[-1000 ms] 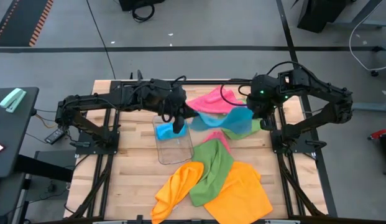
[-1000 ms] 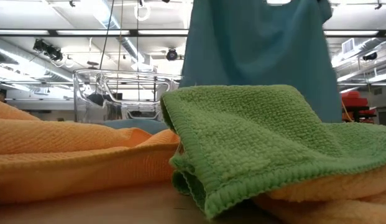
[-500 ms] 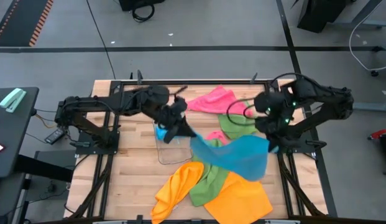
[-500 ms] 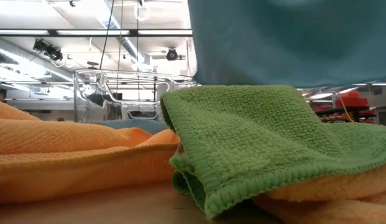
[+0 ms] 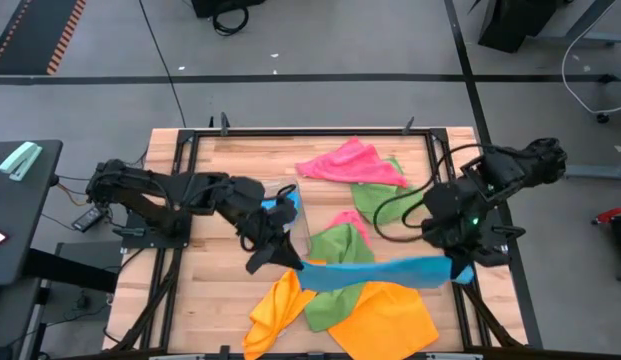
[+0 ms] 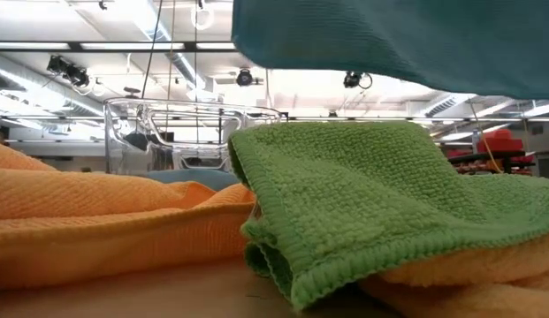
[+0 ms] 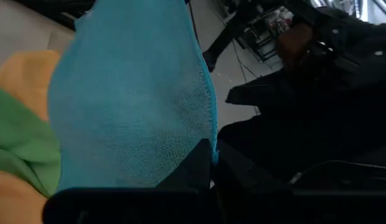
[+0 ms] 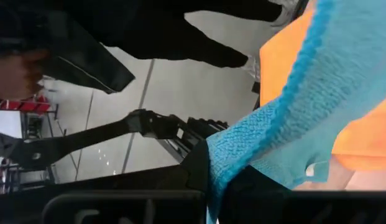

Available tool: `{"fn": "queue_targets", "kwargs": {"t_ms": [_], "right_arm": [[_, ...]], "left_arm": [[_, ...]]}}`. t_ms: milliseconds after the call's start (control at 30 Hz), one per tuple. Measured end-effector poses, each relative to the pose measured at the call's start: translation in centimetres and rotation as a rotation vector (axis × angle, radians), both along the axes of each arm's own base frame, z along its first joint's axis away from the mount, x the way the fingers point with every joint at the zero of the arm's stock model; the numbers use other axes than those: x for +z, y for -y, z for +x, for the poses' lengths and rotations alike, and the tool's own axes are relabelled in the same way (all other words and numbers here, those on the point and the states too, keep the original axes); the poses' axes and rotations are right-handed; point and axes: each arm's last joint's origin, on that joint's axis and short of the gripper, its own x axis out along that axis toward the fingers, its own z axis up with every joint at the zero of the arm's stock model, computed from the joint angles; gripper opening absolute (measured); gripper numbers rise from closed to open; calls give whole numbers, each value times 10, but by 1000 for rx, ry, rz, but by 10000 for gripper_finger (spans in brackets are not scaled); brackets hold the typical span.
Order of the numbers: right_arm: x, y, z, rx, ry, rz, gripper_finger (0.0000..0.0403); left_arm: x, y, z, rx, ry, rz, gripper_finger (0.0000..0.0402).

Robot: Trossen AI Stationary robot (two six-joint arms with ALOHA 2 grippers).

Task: Fold microfiber towels
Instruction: Fold the blue towel

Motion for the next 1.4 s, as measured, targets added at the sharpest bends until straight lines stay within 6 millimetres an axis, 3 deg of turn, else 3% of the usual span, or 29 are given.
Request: {"fn": "queue_targets", "kwargs": {"t_ms": [400,600,733,933,1100,1233,1400], "right_arm": [[-36,-30,1,87,-171,-28,17],[-42,-50,0,141,-213,62,16],[-47,-57,-3,179,-204,69,16],[-69,-51,1,195,-208,19,16],[-104,-40,2,194,-298,-57,16],[-123,-19,-6,146,-442,-189,16],[-127,-1,-3,26,-437,-334,16]], "left_arm": [[-44,30,31,-61,-149,18,27],[-43,41,39,-166,-109,-68,8],[-47,46,43,-205,-90,-73,18],[-66,39,58,-202,-121,-32,19],[-95,30,74,-198,-208,29,8],[-106,11,77,-147,-293,46,24],[-109,-15,80,-68,-316,76,15]]}}
